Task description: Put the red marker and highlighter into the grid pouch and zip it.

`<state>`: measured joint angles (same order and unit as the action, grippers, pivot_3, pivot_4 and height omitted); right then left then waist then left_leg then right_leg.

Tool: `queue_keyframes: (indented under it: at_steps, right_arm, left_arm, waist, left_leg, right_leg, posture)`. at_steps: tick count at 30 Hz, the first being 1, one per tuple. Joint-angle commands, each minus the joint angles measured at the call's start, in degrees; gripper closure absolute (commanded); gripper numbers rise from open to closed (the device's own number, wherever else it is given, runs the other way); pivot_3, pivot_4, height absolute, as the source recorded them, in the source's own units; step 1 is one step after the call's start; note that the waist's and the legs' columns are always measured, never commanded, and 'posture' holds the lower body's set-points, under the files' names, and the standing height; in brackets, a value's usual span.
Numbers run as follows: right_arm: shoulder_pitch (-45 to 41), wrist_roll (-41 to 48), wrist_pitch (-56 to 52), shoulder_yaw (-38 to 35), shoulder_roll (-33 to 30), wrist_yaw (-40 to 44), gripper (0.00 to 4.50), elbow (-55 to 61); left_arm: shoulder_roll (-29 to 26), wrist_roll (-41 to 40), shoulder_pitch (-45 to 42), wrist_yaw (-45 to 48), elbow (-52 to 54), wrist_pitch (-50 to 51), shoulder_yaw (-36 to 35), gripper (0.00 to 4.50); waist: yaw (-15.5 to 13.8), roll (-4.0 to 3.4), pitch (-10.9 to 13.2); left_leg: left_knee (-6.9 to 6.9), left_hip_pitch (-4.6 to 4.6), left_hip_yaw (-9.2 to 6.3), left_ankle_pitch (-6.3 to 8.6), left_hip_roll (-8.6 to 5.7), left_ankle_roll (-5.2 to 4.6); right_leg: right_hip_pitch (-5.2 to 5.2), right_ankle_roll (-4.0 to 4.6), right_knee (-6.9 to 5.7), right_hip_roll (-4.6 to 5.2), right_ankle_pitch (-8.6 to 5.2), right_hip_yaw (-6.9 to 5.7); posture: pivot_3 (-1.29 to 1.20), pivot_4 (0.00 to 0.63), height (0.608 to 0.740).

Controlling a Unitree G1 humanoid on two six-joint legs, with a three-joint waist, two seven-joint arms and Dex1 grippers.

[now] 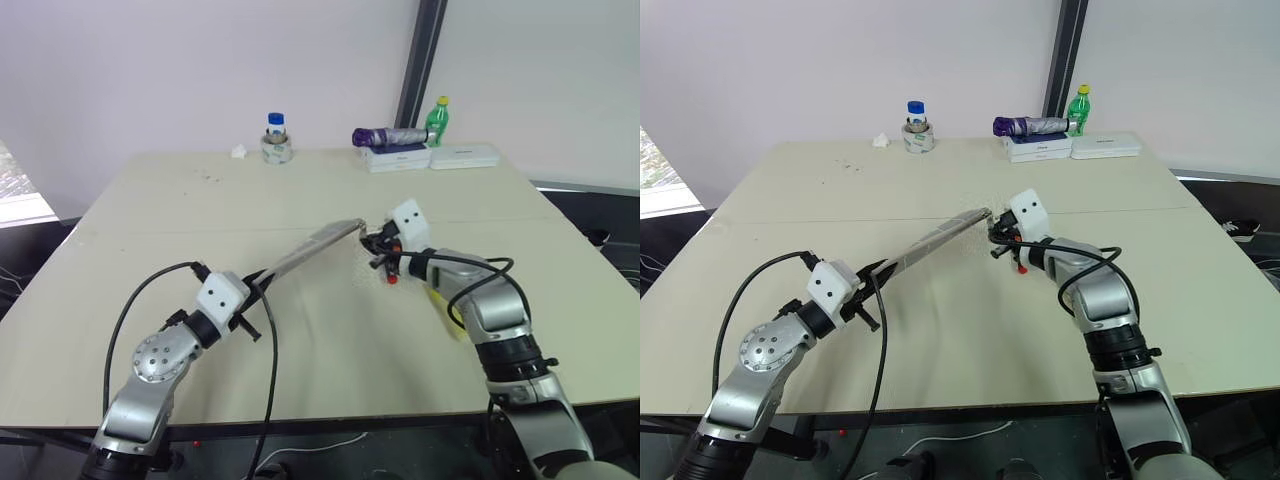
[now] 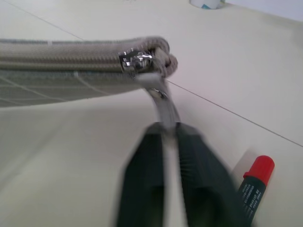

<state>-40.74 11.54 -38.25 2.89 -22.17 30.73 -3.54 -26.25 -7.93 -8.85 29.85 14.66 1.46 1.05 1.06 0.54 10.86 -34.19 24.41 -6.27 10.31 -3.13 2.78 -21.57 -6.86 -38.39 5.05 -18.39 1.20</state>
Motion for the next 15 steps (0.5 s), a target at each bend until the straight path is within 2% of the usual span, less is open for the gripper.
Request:
queue_keyframes:
  at_steps: [1,5,15]
  right_arm:
    - [-0.97,0.82,0.63,0.82,0.73,0.92,4.47,4.93]
    - [-0.95,1.01,-0.36,2.39,1.79,1.50,4.47,7.42]
    - [0.96,0.62,-2.42,13.16,3.13,7.01,4.47,16.22]
  left_arm:
    - [0.45,0.67,-0.31,-0.48,2.75,0.78,0.46,4.50]
    - [1.39,1.58,-0.62,-0.80,3.00,1.91,1.53,4.50]
    - [6.17,2.35,-2.67,-3.32,4.41,7.21,3.79,4.50]
  waist:
    - [0.04,0.00,0.00]
    - [0.05,0.00,0.00]
    - [-0.02,0.00,0.00]
  left_leg:
    - [0.00,0.00,0.00,0.00,0.00,0.00]
    - [0.00,0.00,0.00,0.00,0.00,0.00]
    - [0.00,0.00,-0.02,0.00,0.00,0.00]
  right_leg:
    - [0.00,0.00,0.00,0.00,0.00,0.00]
    - [-0.01,0.00,0.00,0.00,0.00,0.00]
    - [0.00,0.00,0.01,0.00,0.00,-0.01]
  posture:
    - [0.00,0.150,0.740]
    - [0.00,0.150,0.740]
    - [0.00,0.150,0.740]
